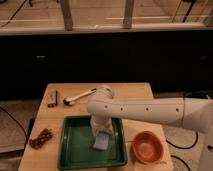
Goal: Place sponge in tray
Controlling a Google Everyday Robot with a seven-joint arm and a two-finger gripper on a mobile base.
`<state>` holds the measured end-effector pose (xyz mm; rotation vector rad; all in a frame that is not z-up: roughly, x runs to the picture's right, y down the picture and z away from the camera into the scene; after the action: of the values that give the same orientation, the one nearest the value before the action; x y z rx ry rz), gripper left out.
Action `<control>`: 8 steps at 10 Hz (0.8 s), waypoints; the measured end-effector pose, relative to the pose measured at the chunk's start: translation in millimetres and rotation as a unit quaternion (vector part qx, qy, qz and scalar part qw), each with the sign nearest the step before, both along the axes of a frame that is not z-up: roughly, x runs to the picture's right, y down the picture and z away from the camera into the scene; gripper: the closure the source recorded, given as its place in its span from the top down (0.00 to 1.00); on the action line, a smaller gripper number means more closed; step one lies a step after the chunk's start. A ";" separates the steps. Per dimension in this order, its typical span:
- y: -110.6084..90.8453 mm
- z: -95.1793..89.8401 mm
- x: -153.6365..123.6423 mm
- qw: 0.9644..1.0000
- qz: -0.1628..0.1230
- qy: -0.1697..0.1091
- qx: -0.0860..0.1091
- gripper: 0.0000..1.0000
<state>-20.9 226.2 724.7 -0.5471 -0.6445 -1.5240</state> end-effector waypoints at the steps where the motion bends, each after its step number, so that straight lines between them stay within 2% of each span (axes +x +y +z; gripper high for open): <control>1: 0.2 -0.2 -0.1 1.000 -0.002 -0.001 0.000 0.05; 3: 0.1 -0.5 0.4 1.000 -0.004 -0.003 -0.001 0.09; 6: 0.0 -1.0 -0.4 1.000 -0.008 -0.007 -0.001 0.06; 8: 0.4 -1.3 -0.5 1.000 -0.010 -0.009 -0.001 0.08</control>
<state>-21.5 226.6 723.4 -0.5445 -0.6565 -1.5485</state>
